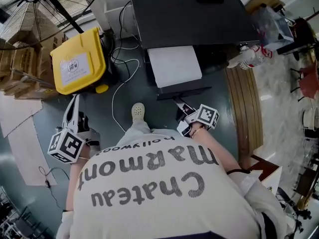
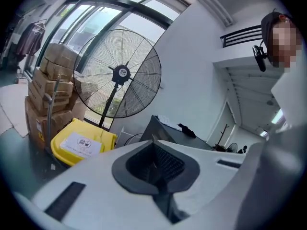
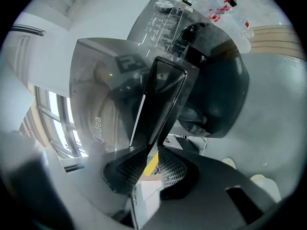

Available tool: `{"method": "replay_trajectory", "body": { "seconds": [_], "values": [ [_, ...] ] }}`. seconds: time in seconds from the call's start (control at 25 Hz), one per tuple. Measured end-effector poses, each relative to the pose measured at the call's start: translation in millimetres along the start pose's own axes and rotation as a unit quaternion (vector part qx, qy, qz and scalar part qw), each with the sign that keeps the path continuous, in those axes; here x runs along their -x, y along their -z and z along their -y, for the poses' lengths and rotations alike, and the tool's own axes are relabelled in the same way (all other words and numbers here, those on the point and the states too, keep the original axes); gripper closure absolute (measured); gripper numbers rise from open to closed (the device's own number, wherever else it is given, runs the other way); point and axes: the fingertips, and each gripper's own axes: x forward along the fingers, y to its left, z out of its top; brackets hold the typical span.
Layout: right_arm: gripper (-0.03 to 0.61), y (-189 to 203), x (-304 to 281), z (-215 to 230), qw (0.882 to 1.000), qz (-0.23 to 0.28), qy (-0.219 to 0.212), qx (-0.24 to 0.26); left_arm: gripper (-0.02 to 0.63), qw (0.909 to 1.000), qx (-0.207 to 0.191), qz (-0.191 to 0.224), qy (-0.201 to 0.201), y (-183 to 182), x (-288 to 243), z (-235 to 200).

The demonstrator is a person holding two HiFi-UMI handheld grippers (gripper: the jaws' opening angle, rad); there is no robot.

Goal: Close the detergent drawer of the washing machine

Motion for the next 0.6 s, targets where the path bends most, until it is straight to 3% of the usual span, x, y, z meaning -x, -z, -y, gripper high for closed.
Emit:
{"method": "replay_trajectory", "body": {
  "seconds": [0.6],
  "values": [
    [0.491, -7, -2, 9, 0.998, 0.001, 0.05, -0.023, 0.606, 0.9993, 0.014, -0.027, 0.022, 4, -49, -6]
  ]
}}
